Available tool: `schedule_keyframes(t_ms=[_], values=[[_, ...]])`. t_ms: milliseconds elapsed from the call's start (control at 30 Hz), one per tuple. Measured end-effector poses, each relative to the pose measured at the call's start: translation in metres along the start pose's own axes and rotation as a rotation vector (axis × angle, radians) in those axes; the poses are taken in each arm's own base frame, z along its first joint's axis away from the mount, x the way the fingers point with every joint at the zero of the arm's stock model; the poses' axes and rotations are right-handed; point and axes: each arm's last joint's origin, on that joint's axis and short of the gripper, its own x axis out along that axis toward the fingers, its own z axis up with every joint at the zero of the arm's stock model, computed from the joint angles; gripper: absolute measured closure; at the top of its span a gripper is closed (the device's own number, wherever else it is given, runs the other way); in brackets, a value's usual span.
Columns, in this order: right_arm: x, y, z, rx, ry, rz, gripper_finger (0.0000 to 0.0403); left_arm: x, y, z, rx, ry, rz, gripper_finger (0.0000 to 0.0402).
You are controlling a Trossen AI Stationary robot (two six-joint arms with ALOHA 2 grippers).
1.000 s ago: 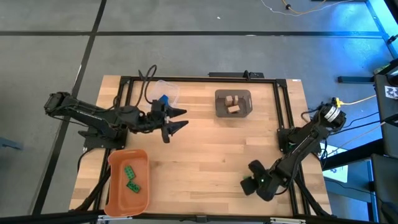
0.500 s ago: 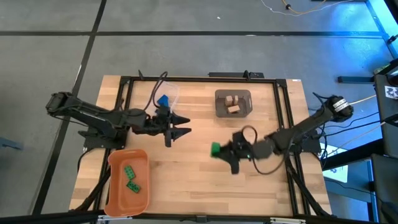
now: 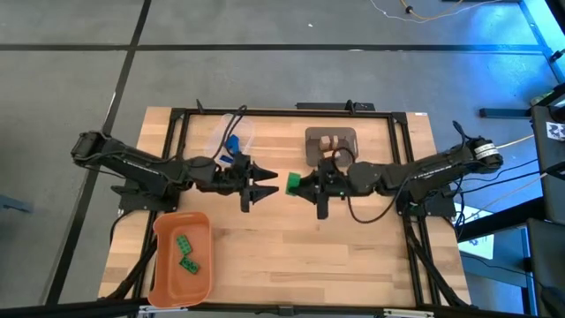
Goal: Sort & place blocks by color
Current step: Put the green game piece into the orange bin
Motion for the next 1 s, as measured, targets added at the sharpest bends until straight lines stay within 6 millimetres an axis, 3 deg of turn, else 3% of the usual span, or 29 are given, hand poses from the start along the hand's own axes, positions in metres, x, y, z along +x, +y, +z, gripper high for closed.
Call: schedule_keyframes(t_ms=[267,567,1000], values=[[0.009,-0.005,-0.014,-0.003,0.080,-0.011,0.0308,0.009,0.009,-0.007,0.110,0.051,-0.026,0.0137],[0.017,-0.008,-0.018,-0.020,0.069,-0.009,0.0308,0.021,0.025,-0.007,0.078,0.101,-0.095,0.0137],[0.032,-0.015,-0.027,-0.055,0.052,-0.012,0.0308,0.021,0.028,-0.003,0.078,0.103,-0.137,0.0159]])
